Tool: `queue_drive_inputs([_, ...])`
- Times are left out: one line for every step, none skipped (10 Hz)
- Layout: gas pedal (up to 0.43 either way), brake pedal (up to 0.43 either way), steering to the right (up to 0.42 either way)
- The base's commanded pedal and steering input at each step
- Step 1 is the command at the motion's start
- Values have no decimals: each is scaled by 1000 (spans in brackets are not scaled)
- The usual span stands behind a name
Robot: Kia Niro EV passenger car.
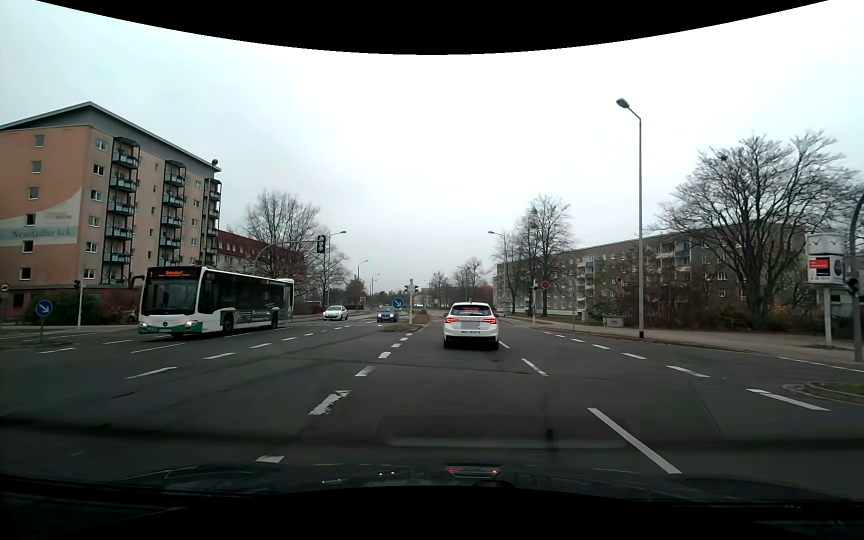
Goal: Follow the waypoints while adhering to traffic rules and regulations
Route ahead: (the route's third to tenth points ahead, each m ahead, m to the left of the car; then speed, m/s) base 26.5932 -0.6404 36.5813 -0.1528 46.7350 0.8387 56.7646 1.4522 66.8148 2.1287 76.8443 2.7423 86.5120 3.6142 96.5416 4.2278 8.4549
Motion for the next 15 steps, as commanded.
queue_drive_inputs([311, 0, -5])
queue_drive_inputs([311, 0, -5])
queue_drive_inputs([311, 0, -5])
queue_drive_inputs([311, 0, -5])
queue_drive_inputs([311, 0, -5])
queue_drive_inputs([311, 0, -5])
queue_drive_inputs([311, 0, -5])
queue_drive_inputs([311, 0, -5])
queue_drive_inputs([311, 0, -5])
queue_drive_inputs([311, 0, -4])
queue_drive_inputs([311, 0, -2])
queue_drive_inputs([311, 0, -2])
queue_drive_inputs([311, 0, -2])
queue_drive_inputs([287, 0, -2])
queue_drive_inputs([287, 0, -2])
